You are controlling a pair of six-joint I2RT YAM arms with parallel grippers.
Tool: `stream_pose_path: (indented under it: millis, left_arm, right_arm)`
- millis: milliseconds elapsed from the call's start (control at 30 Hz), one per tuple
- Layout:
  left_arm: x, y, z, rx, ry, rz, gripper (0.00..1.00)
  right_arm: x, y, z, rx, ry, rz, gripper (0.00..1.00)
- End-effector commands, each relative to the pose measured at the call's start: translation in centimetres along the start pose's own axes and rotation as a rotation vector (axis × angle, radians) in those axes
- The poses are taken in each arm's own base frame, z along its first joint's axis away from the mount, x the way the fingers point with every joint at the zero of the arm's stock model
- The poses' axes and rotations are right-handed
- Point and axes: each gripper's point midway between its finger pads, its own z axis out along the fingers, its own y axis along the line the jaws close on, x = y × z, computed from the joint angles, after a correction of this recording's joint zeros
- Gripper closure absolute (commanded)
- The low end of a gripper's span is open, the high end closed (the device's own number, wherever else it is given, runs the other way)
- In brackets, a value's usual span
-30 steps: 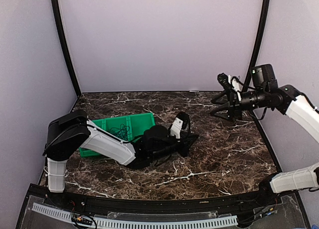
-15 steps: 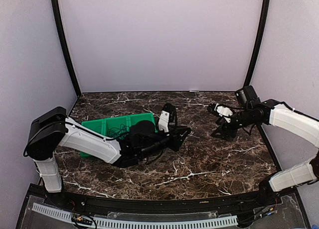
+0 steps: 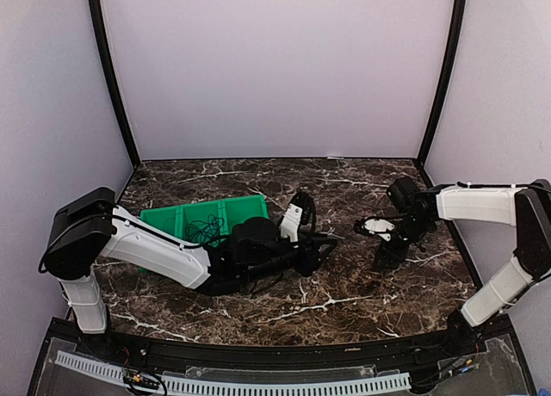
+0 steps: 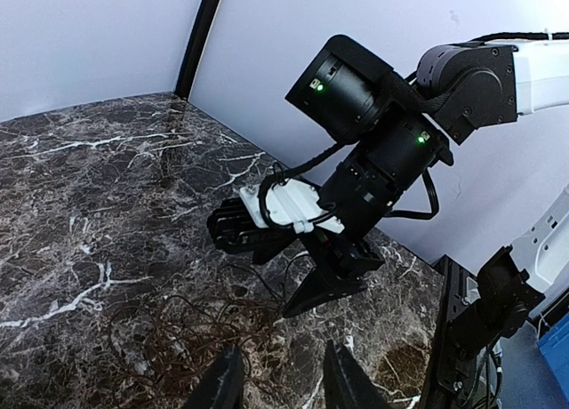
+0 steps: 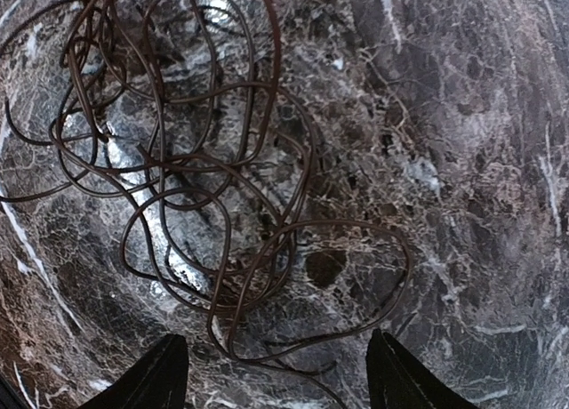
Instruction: Untangle the cables
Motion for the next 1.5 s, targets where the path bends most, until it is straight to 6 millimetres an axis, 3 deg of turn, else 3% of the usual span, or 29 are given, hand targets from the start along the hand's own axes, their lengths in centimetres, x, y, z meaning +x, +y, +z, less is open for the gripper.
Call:
stream_pose_path:
  millis: [0, 67, 167, 267, 300, 333, 500, 700, 867, 1100, 1467]
  left_arm:
    - [-1.4, -1.1, -0.2, 0.024, -0.023, -0.005, 0.68]
    - [-1.3, -1.1, -0.2, 0.025, -0.022, -0.006, 0.67]
    - [-1.1, -1.1, -0.2, 0.021, -0.018, -0.008, 0.67]
    - [-0.8, -0.8, -0.1, 0.011, -0.011, -0.004, 0.67]
    - [-0.6, -0.8, 0.0, 0.007, -0.006, 0.0, 0.67]
    - [-0.5, -0.7, 0.0, 0.004, -0.004, 0.004, 0.65]
    - [-0.4, -0.9, 0.5, 0.01, -0.003, 0.054, 0.52]
    - [-1.4, -2.3, 1.5, 0.053, -0.032, 0.111, 0.48]
    - [-3.8, -4.0, 2.3, 0.085, -0.098, 0.154, 0.45]
    - [-5.9, -5.7, 2.6, 0.158, -0.167, 0.117, 0.42]
    - [-6.6, -8.1, 1.4, 0.315, -0.207, 0.018, 0.42]
  right_arm:
    - [0.7, -0.1, 1.4, -0.007, 0.02, 0.001, 0.32]
    - [0.8, -0.1, 1.9, -0.012, 0.027, 0.004, 0.38]
    - [0.7, 0.0, 2.2, -0.028, 0.025, 0.008, 0.56]
    - [0.2, -0.3, 1.5, -0.012, 0.011, 0.008, 0.89]
    - [0.0, -0.6, 1.0, 0.005, 0.004, 0.007, 0.98]
    - [-0.4, -0.8, 0.1, 0.023, -0.006, 0.006, 1.0]
    - [-4.0, -1.1, -6.9, 0.112, -0.158, -0.036, 1.0]
    - [-8.7, 3.0, -14.7, 0.066, -0.369, -0.166, 1.0]
    - [-11.0, 6.2, -18.4, 0.042, -0.478, -0.268, 1.0]
    - [-12.3, 7.6, -20.2, 0.012, -0.532, -0.306, 1.0]
    - [-11.7, 7.6, -18.9, 0.022, -0.503, -0.312, 1.0]
